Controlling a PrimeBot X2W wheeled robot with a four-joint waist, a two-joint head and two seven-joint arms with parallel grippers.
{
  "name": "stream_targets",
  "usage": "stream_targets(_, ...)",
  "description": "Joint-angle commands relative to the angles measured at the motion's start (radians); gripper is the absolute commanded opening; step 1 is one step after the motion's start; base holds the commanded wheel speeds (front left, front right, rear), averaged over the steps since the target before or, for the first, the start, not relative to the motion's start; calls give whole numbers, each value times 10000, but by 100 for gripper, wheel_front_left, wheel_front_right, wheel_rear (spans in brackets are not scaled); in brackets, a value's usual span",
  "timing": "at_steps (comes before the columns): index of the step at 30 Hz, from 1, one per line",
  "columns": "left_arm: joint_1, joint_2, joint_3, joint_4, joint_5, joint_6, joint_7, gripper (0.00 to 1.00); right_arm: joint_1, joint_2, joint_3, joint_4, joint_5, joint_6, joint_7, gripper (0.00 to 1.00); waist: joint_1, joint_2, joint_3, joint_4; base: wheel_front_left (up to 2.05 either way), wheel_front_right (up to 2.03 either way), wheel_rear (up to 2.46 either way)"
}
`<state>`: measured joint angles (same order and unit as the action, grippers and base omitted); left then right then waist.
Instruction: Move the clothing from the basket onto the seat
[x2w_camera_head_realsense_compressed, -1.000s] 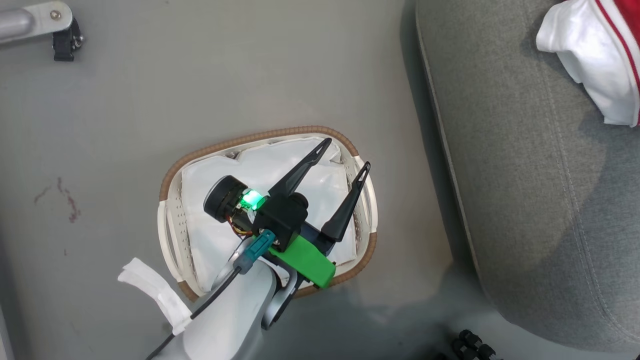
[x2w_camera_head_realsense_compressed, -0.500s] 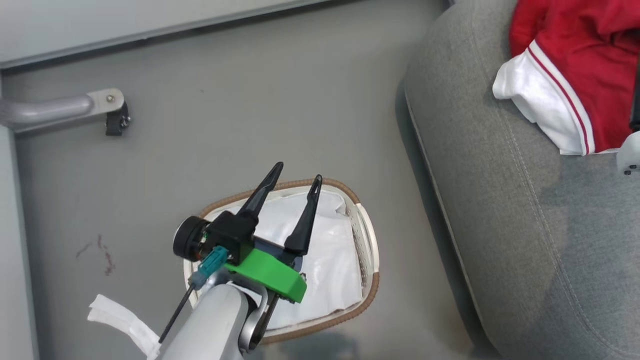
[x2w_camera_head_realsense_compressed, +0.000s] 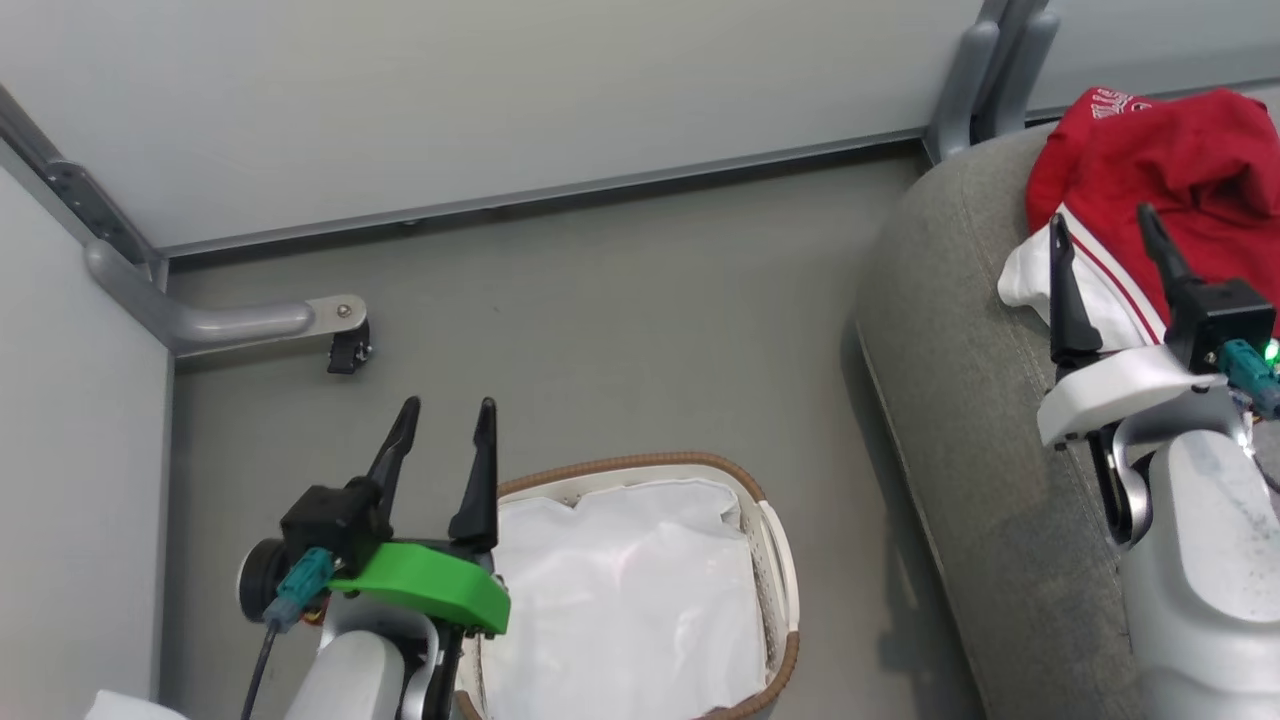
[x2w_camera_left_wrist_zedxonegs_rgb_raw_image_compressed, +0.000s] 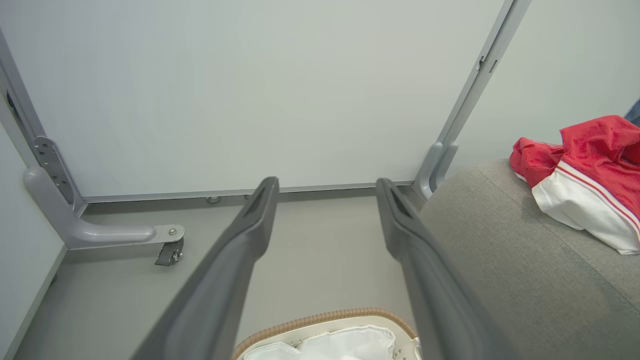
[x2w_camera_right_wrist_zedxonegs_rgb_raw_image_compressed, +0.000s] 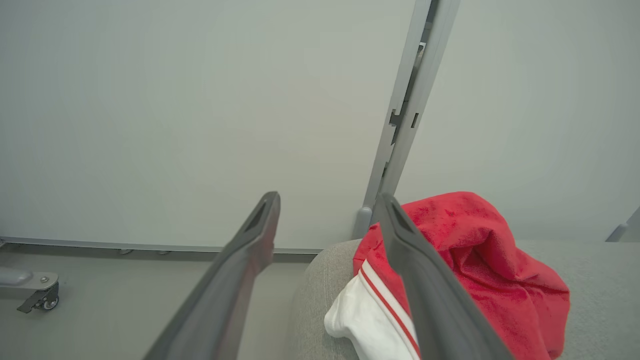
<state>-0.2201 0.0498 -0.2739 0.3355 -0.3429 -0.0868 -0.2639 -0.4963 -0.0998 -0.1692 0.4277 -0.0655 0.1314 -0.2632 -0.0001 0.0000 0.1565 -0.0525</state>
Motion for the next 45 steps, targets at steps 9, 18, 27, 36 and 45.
stream_targets(9, 1250, 14, 1625, -181, 52, -98, -7, 100, 1741, 469, 750, -794, 1327, -14, -24, 100, 1, 0, -686, 438, 0, 0, 0)
stream_targets(18, 2445, 18, 1930, -548, -89, -165, -7, 100, 3285, 468, 1575, -1433, 2402, -14, -24, 100, 1, 0, -937, 331, 0, 0, 0)
stream_targets(27, 2770, 18, 1835, -633, -117, -25, -7, 100, 4020, 473, 1677, -1344, 2448, -14, -24, 100, 1, 0, -1133, 287, 0, 0, 0)
stream_targets(36, 2632, 17, 1785, -446, -126, -15, -7, 100, 4024, 474, 1725, -1174, 2527, -15, -24, 100, 1, 0, -1174, 348, 0, 0, 0)
stream_targets(45, 2655, -4, 1780, -374, -166, -40, 1, 0, 3942, 514, 1847, -1129, 2529, 0, 0, 0, 1, 0, -1231, 396, 0, 0, 0)
